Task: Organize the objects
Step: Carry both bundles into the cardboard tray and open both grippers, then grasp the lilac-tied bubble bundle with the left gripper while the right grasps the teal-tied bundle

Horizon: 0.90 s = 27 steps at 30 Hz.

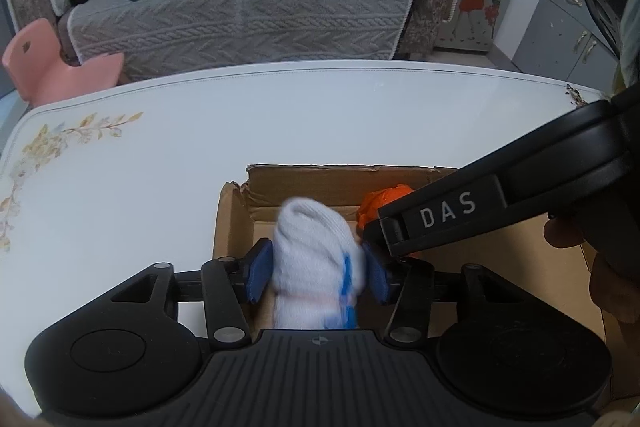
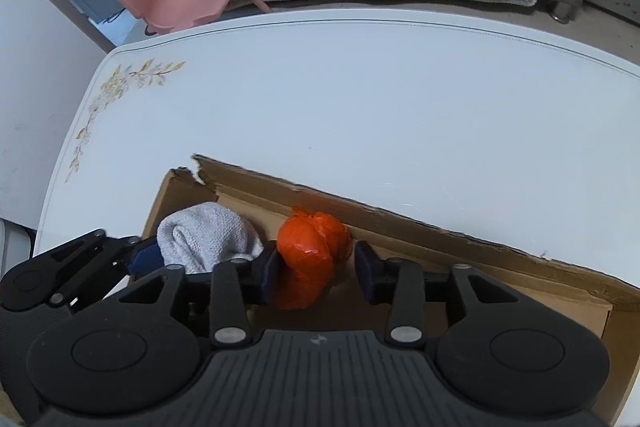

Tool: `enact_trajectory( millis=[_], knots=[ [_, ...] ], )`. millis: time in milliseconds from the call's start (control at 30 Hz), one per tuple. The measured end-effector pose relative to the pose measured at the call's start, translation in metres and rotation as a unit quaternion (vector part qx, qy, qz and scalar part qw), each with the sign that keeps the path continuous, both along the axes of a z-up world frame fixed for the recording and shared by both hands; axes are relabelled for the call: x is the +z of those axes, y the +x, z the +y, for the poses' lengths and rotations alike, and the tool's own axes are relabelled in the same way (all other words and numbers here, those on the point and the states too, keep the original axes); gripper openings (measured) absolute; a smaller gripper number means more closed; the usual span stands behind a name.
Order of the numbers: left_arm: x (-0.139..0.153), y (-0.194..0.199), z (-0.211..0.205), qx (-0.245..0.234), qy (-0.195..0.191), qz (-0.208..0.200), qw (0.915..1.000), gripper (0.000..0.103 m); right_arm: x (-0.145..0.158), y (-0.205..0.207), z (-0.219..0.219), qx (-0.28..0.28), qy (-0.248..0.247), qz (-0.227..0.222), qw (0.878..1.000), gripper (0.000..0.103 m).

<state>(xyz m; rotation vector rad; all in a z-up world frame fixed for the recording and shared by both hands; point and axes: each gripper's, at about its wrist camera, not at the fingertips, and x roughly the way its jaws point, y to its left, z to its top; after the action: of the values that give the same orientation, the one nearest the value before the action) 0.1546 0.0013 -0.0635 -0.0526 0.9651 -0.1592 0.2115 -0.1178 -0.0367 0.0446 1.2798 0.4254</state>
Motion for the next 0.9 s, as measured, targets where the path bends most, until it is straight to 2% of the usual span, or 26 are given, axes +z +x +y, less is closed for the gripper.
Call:
enact_trajectory(
  millis=[100, 133, 200, 267, 633, 767, 900],
  knots=[
    [0.008, -0.003, -0.001, 0.009, 0.006, 0.000, 0.9999, 0.080, 0.002, 0.001, -0.006, 0.000, 0.005, 0.001, 1.000, 0.043],
    [0.010, -0.005, -0.001, 0.009, 0.007, -0.001, 0.9999, 0.081, 0.003, 0.001, -0.008, 0.000, 0.008, 0.002, 1.000, 0.044],
    [0.014, -0.007, -0.003, 0.011, 0.006, 0.006, 0.9999, 0.083, 0.005, 0.000, -0.013, -0.006, 0.023, 0.004, 1.000, 0.045],
    [0.020, -0.011, -0.004, 0.012, 0.006, 0.005, 0.9999, 0.085, 0.007, 0.000, -0.014, -0.006, 0.037, 0.010, 0.999, 0.050],
    [0.054, -0.050, 0.002, 0.003, -0.007, 0.001, 1.0000, 0.086, 0.035, -0.023, -0.009, 0.003, 0.053, -0.006, 0.999, 0.052],
    [0.069, -0.091, 0.009, -0.012, -0.008, 0.007, 0.9999, 0.091, 0.057, -0.053, -0.029, 0.003, 0.058, -0.012, 0.998, 0.055],
    [0.074, -0.136, 0.010, -0.044, 0.004, 0.036, 0.9984, 0.094, 0.077, -0.105, -0.053, 0.017, 0.071, -0.019, 0.997, 0.059]
  ],
)
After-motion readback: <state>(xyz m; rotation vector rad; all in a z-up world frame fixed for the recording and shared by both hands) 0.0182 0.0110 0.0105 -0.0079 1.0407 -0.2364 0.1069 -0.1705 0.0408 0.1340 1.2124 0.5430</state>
